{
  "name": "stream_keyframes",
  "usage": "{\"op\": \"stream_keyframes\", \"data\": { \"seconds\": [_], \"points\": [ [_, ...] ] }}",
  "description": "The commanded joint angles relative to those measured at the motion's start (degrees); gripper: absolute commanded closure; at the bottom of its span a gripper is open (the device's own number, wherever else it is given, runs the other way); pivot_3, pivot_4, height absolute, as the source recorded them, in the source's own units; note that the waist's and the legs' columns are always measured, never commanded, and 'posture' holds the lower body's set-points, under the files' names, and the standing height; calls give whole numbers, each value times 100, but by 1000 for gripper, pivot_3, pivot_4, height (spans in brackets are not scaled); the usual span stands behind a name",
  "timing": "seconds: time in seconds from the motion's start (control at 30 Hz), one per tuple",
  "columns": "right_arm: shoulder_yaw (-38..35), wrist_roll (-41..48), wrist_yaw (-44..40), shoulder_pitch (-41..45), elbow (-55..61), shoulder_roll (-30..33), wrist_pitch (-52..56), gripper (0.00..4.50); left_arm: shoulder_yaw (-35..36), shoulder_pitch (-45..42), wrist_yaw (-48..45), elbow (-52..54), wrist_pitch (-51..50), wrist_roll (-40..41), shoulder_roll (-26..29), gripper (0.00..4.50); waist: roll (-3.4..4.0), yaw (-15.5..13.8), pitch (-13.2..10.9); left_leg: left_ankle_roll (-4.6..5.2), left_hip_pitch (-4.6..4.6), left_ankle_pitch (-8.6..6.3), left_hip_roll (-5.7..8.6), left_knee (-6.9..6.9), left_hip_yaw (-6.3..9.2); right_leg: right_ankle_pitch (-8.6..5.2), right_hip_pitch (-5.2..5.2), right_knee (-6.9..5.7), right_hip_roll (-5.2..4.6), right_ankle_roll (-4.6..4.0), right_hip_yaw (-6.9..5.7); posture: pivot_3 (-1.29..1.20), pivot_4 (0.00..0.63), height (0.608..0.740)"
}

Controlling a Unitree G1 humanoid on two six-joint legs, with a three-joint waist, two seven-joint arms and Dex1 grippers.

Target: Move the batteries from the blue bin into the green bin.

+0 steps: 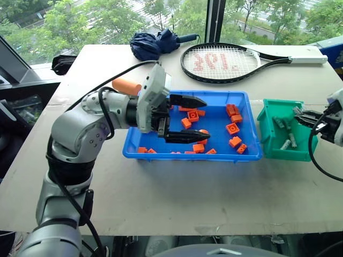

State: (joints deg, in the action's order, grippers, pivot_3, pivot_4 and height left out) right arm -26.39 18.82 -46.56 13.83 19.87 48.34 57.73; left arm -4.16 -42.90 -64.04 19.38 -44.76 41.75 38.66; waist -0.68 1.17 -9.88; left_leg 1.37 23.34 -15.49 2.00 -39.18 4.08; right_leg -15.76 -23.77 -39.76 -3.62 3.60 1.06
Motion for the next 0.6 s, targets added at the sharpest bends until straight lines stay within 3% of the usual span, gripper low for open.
{"op": "stream_keyframes", "data": {
  "seconds": [0.03,0.3,0.43,0.6],
  "points": [
    [-271,184,62,9,-63,61,-279,3535,-27,-176,-29,-9,83,-41,-9,0,0,5,0,0,-3,0,-3,1,-2,0,1,0,3,0,2,0,150,740],
    [-431,458,107,-149,21,57,-688,60,99,-6,233,169,-5,-86,125,0,0,-46,0,0,-6,0,-5,-1,-1,0,11,4,3,0,0,0,150,740],
    [-704,1057,-308,-656,528,-122,-918,60,419,467,382,474,-62,13,402,0,0,-41,0,0,-6,0,-7,2,2,0,11,8,3,0,1,0,150,740],
    [-870,1357,-1305,-2192,952,-575,-2160,60,904,1640,891,1242,-80,144,497,0,1,-64,0,2,-10,-2,-15,9,9,0,20,18,2,0,7,0,150,740]
  ]
}}
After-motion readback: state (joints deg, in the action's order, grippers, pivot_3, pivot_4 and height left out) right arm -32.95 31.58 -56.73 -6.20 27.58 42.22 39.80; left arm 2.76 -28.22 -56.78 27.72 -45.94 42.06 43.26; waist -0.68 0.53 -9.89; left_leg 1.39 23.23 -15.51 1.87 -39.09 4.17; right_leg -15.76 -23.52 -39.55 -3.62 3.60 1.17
